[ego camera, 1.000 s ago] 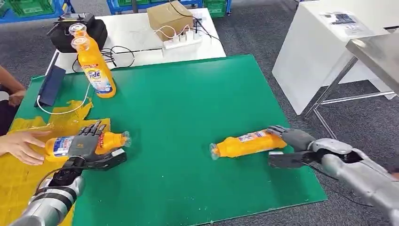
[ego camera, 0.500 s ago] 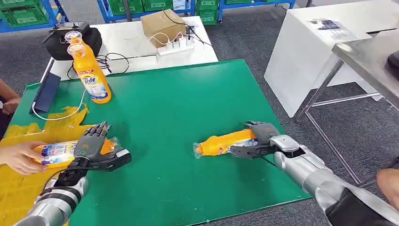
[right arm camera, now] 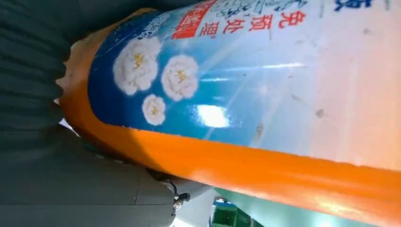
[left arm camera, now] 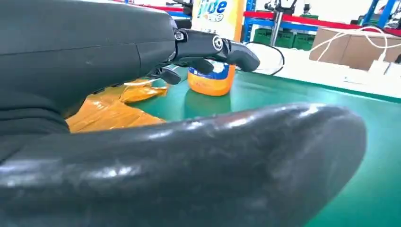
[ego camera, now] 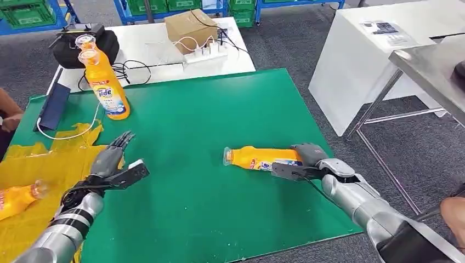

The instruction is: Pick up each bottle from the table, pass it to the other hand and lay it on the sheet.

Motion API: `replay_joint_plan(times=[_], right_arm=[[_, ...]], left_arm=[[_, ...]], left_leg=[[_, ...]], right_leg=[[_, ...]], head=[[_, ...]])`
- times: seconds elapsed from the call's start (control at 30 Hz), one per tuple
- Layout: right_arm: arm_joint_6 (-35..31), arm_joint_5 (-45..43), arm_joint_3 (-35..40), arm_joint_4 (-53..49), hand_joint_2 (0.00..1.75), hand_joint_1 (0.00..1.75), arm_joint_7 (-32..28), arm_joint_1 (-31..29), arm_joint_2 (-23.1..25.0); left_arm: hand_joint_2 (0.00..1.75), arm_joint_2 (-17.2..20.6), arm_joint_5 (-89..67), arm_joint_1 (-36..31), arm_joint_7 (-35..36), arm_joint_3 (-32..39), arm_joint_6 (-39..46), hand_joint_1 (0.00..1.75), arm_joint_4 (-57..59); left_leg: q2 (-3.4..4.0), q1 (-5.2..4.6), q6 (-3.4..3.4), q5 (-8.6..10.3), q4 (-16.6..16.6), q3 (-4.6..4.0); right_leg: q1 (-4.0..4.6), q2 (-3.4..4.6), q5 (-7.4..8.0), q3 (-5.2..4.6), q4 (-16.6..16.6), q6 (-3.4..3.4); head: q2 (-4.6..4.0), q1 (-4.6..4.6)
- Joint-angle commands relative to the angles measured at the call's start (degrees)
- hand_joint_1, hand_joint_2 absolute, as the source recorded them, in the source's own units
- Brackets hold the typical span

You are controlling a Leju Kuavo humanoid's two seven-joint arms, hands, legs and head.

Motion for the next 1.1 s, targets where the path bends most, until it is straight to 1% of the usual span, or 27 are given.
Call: replay_joint_plan(times=[0.03,0.07,0.1,0.13,0.17,0.2,0.23,0.27,0.3,0.33,0.37,0.4,0.43,0.47,0.53,0.57,0.6,0.67,0.73,0.8,0.87,0.97,1.0,1.1], right_arm=[[0.4,-5.5,-7.6,1.4,1.75,1.75,-2.6,9.9,4.2],[-1.1,-9.6,-12.7,0.0,1.75,1.75,-5.2,10.6,6.0],[-1.9,-11.8,-16.8,-2.2,1.75,1.75,-6.7,10.9,8.4],[-1.5,-18.4,-23.9,-5.8,1.75,1.75,-11.8,11.7,11.5],[0.1,-21.8,-26.6,-10.1,1.75,1.75,-12.3,12.3,13.6],[3.0,-27.3,-32.7,-16.6,1.75,1.75,-15.0,13.6,17.2],[3.5,-28.3,-34.6,-21.9,1.75,1.75,-14.3,14.5,19.3],[4.1,-29.1,-36.0,-27.1,1.75,1.75,-13.1,15.5,21.3],[5.5,-30.3,-36.6,-32.2,1.75,1.75,-11.0,16.7,23.4],[5.4,-29.9,-36.0,-34.7,1.75,1.75,-10.7,17.0,24.7],[5.6,-30.1,-35.4,-36.3,1.75,1.75,-10.2,17.2,26.0],[5.9,-29.7,-33.6,-37.5,1.75,1.75,-9.6,17.2,27.2],[6.0,-29.4,-32.2,-37.7,1.75,1.75,-9.4,16.9,28.3],[6.2,-29.1,-29.8,-37.5,1.75,1.75,-9.1,16.5,29.2],[6.1,-28.0,-26.4,-36.4,1.75,1.75,-8.7,15.5,30.7],[5.6,-27.1,-24.5,-35.3,1.75,1.75,-8.3,14.8,31.0],[5.4,-26.8,-23.0,-34.1,1.75,1.75,-8.2,14.3,31.9],[5.0,-26.4,-20.0,-31.8,1.75,1.75,-7.8,13.5,32.5],[4.5,-26.1,-17.2,-28.9,1.75,1.75,-7.7,12.6,33.4],[3.7,-25.9,-15.5,-26.5,1.75,1.75,-8.1,12.1,34.2],[3.8,-25.9,-13.9,-24.5,1.75,1.75,-7.9,11.6,34.7],[4.4,-26.9,-12.3,-21.5,1.75,1.75,-7.5,11.2,35.2],[4.4,-26.9,-12.3,-21.5,1.75,1.75,-7.5,11.2,35.2],[4.3,-27.0,-12.3,-21.4,1.75,1.75,-7.6,11.1,35.1]], left_arm=[[0.00,-2.9,15.1,2.0,-7.2,8.3,-10.9,0.00,-4.7],[0.00,-3.1,23.0,4.2,-9.6,10.3,-18.3,0.00,-9.9],[0.00,-2.7,28.9,7.8,-8.6,10.9,-24.0,0.00,-17.2],[0.00,-3.4,38.8,10.0,-6.5,13.6,-33.6,0.00,-21.9],[0.00,-3.5,43.3,12.9,-4.5,13.9,-37.2,0.00,-28.2],[0.00,-4.5,49.1,15.8,-4.1,13.6,-41.9,0.00,-34.1],[0.00,-5.7,51.7,17.9,-2.2,12.7,-43.6,0.00,-38.3],[1.75,-6.7,54.6,19.6,0.3,11.2,-45.3,0.00,-41.4],[1.75,-7.6,57.4,21.4,1.9,8.7,-45.4,0.00,-44.3],[1.75,-8.2,59.4,22.3,2.5,6.7,-46.4,0.00,-45.6],[1.75,-8.8,61.4,23.1,3.4,5.1,-46.5,0.00,-46.7],[1.75,-9.0,63.8,24.1,4.5,2.6,-46.7,0.00,-48.1],[1.75,-9.1,65.6,24.6,5.0,1.2,-47.2,0.00,-48.7],[1.75,-8.7,66.0,24.9,5.0,-1.0,-46.3,0.00,-49.8],[1.75,-8.4,67.2,24.8,5.3,-2.9,-46.1,0.00,-50.4],[1.75,-8.2,67.9,24.6,5.3,-3.7,-45.9,0.00,-50.5],[1.75,-7.9,67.7,24.5,5.4,-4.3,-45.6,0.00,-50.8],[1.75,-7.7,68.0,24.3,5.3,-5.0,-45.0,0.00,-51.1],[1.75,-7.4,68.3,24.3,5.3,-5.2,-44.8,0.00,-51.6],[1.75,-7.5,68.4,24.1,5.3,-5.4,-44.8,0.00,-51.7],[1.75,-7.7,68.1,24.0,5.3,-5.8,-44.6,0.00,-52.0],[1.75,-7.9,67.6,23.8,4.9,-6.5,-44.1,0.00,-52.7],[1.75,-7.9,67.6,23.8,4.9,-6.5,-44.1,0.00,-52.7],[1.75,-7.8,67.7,23.8,4.9,-6.5,-44.1,0.00,-52.7]], left_leg=[[-0.66,0.07,0.14,0.19,-0.1,-0.33],[-0.84,0.04,0.19,0.30,-0.1,-0.52],[-0.98,0.00,0.24,0.37,-0.2,-0.59],[-1.00,-0.03,0.26,0.39,-0.3,-0.61],[-0.76,-0.03,0.26,0.38,-0.3,-0.60],[-0.03,0.08,0.09,0.07,-0.1,-0.18],[-0.06,0.05,0.13,0.13,-0.1,-0.42],[0.07,0.05,0.05,0.02,-0.1,-0.41],[0.16,0.03,0.06,0.01,-0.1,-0.47],[0.10,-0.01,0.02,-0.02,-0.1,-0.54],[0.07,-0.08,0.07,0.02,-0.1,-0.70],[-0.07,-0.09,-0.02,0.16,0.0,-1.05],[-0.22,-0.12,0.06,0.16,0.0,-1.30],[-0.50,-0.14,0.04,0.34,0.1,-1.60],[-1.07,-0.13,0.06,0.41,0.1,-1.80],[-1.14,-0.11,0.02,0.45,0.1,-1.89],[-1.27,-0.15,0.09,0.39,0.1,-1.88],[-1.08,-0.13,0.03,0.45,0.1,-2.11],[-1.17,-0.19,0.03,0.47,0.0,-2.12],[-1.28,-0.20,0.06,0.46,0.0,-2.08],[-1.20,-0.18,0.02,0.51,0.0,-2.22],[-1.25,-0.19,0.03,0.51,0.0,-2.24],[-1.36,-0.21,0.10,0.49,0.0,-2.15],[-1.29,-0.19,0.01,0.54,0.0,-2.28]], right_leg=[[0.10,-0.36,0.09,-0.10,-0.2,-0.07],[0.09,-0.44,0.17,-0.25,-0.2,-0.09],[0.05,-0.46,0.21,-0.32,-0.3,-0.11],[0.03,-0.45,0.22,-0.35,-0.3,-0.12],[0.03,-0.17,0.28,-0.45,-0.3,-0.15],[0.10,0.28,0.15,-0.11,-0.1,-0.10],[0.08,0.34,0.23,-0.38,-0.1,-0.12],[0.06,0.35,0.14,-0.22,0.0,-0.11],[0.05,0.48,0.16,-0.41,0.0,-0.13],[0.00,0.34,0.06,-0.45,0.1,-0.10],[-0.06,0.44,0.03,-0.72,0.2,-0.16],[-0.08,0.23,-0.01,-0.93,0.3,-0.09],[-0.09,0.23,-0.08,-1.25,0.5,-0.15],[-0.09,-0.13,-0.08,-1.50,0.5,-0.11],[-0.05,-0.57,-0.14,-1.56,0.5,-0.08],[-0.03,-0.79,-0.13,-1.57,0.4,-0.06],[-0.07,-0.80,-0.19,-1.56,0.5,-0.07],[-0.04,-0.69,-0.07,-1.78,0.4,-0.08],[-0.09,-0.76,-0.10,-1.81,0.4,-0.09],[-0.10,-0.78,-0.12,-1.77,0.4,-0.11],[-0.08,-0.84,-0.06,-1.88,0.4,-0.07],[-0.09,-0.89,-0.06,-1.88,0.4,-0.06],[-0.11,-0.87,-0.11,-1.79,0.4,-0.08],[-0.08,-0.98,-0.06,-1.89,0.4,-0.04]], head=[[0.00,0.00],[0.00,0.00],[0.00,0.00],[0.00,0.00],[0.00,0.00],[0.00,0.02],[0.00,-0.02],[0.00,0.02],[0.00,0.00],[0.00,0.00],[0.00,-0.02],[0.00,-0.04],[0.00,-0.09],[0.00,-0.11],[0.00,-0.02],[0.00,-0.02],[0.00,-0.02],[0.00,-0.02],[0.00,-0.02],[0.00,-0.02],[0.00,-0.04],[0.00,-0.02],[0.00,-0.04],[0.00,-0.04]])
